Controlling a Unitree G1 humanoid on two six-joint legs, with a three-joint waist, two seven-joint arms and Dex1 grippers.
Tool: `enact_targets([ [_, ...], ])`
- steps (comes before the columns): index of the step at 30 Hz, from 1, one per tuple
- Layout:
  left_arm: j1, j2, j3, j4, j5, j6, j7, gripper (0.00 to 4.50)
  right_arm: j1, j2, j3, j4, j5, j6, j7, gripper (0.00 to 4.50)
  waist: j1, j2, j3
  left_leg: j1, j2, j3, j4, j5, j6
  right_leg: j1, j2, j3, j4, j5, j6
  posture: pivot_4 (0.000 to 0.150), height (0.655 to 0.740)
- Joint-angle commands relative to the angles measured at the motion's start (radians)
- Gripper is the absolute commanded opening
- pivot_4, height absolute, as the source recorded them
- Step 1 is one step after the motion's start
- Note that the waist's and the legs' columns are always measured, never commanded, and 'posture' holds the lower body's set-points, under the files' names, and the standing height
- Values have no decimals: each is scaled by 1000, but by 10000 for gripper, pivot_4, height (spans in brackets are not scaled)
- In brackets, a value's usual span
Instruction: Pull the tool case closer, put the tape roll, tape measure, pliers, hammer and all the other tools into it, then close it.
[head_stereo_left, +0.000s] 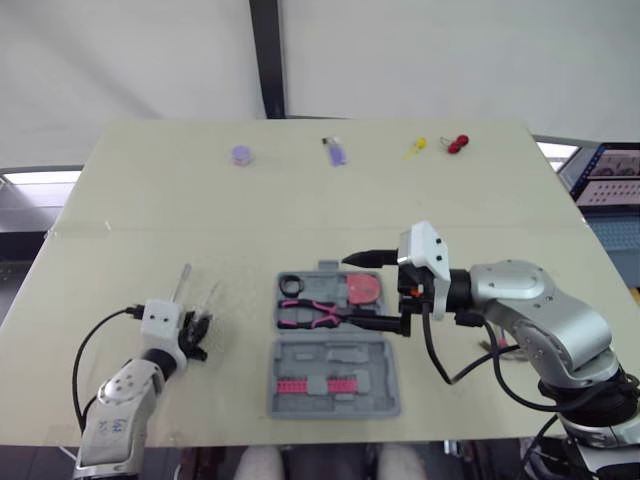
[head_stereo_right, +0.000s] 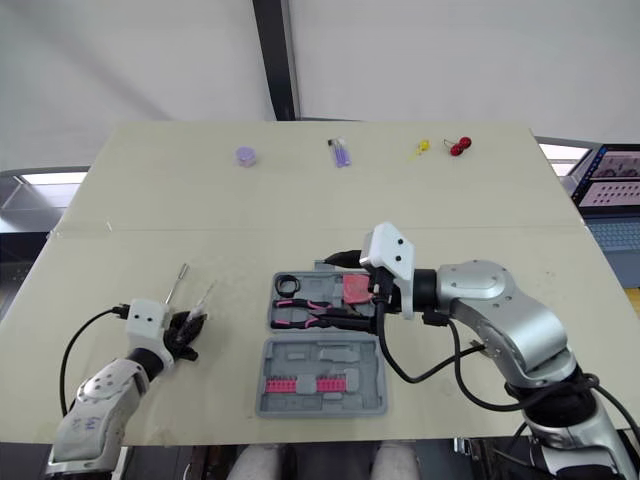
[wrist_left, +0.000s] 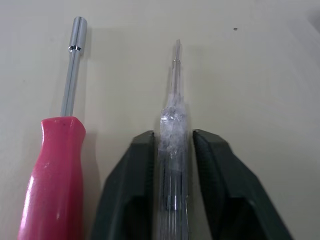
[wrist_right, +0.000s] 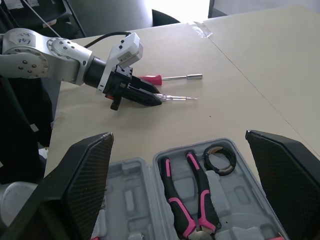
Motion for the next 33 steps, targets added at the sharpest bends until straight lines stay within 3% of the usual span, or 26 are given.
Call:
enact_targets([
  [1, 8, -3, -15, 9, 12, -5, -4, 751, 2, -6, -26, -15, 8, -18, 17, 45000, 0, 0, 0, 0, 0, 0, 0, 0, 0, 0, 0, 0, 0, 0, 0, 1500, 7400],
  [8, 6, 5, -22, -4, 15, -37, -25, 767, -9, -14, -39, 20, -5, -41, 27, 45000, 1, 0, 0, 0, 0, 0, 0, 0, 0, 0, 0, 0, 0, 0, 0, 1500, 7400],
  [14, 15, 65, 29, -202, -63, -3, -108, 767, -31, -2, -103, 65, 36, -81, 53, 45000, -2, -2, 1, -1, 0, 0, 0, 0, 0, -1, 0, 0, 0, 0, 0, 1500, 7400],
  [20, -126, 305, 32, -263, -135, 45, -321, 767, -14, -76, -167, 83, 73, -95, 161, 45000, 6, -2, 2, -1, 0, 0, 0, 0, 0, -1, 0, 0, 0, 0, 0, 1500, 7400],
  [25, -372, 472, -196, -228, -100, 59, -558, 767, 38, -166, -175, 114, 38, -154, 280, 45000, 17, -1, 2, -1, 0, 2, -1, 0, 0, -1, 0, 1, -2, 0, 0, 1500, 7400],
  [29, -564, 488, -400, -215, -65, 151, -677, 767, 99, -185, -184, 139, 3, -206, 302, 45000, 22, -2, 3, -1, 0, 2, 0, 0, 0, -1, 1, 0, -2, 0, 0, 1500, 7400],
  [33, -642, 481, -526, -240, -54, 259, -737, 767, 150, -192, -185, 137, -18, -234, 300, 45000, 15, -1, 4, -2, 0, 3, -1, 0, 0, -3, 0, 0, -2, 0, 0, 1500, 7400],
])
